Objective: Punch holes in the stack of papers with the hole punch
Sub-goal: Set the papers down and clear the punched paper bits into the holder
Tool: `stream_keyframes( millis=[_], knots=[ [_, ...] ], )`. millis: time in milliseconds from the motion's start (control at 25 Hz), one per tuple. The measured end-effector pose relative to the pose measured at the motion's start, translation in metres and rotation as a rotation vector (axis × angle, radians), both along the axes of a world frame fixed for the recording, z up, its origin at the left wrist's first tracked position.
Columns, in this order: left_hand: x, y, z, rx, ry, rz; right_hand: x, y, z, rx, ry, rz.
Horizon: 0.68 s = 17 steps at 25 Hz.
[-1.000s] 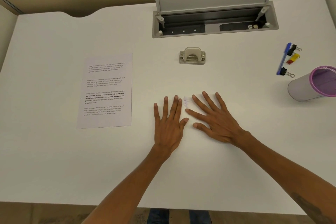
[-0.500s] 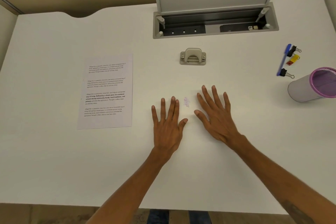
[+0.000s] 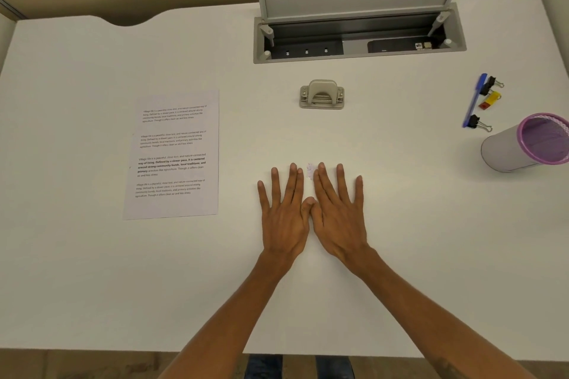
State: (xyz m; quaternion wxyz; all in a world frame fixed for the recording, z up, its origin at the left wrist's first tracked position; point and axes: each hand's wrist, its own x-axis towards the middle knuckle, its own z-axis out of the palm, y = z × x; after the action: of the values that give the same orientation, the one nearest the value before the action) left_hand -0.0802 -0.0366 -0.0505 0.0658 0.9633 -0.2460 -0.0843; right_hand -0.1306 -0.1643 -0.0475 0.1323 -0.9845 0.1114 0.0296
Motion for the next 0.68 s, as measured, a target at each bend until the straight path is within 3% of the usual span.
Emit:
stream_keyframes(
  millis=[160, 320, 560, 680],
  knots=[
    [0.027, 0.004, 0.007, -0.05, -0.009, -0.024, 0.023, -0.032, 0.007, 0.075, -0.043, -0.003],
    [0.058, 0.0, 0.012, -0.038, 0.024, -0.082, 0.053, -0.064, 0.003, 0.014, 0.015, 0.183],
    [0.036, 0.008, 0.007, -0.041, 0.029, -0.172, 0.033, -0.059, -0.001, 0.006, -0.019, 0.3],
    [0.03, 0.009, 0.009, -0.069, 0.027, -0.176, 0.025, -0.059, -0.001, 0.133, -0.114, 0.274]
  ],
)
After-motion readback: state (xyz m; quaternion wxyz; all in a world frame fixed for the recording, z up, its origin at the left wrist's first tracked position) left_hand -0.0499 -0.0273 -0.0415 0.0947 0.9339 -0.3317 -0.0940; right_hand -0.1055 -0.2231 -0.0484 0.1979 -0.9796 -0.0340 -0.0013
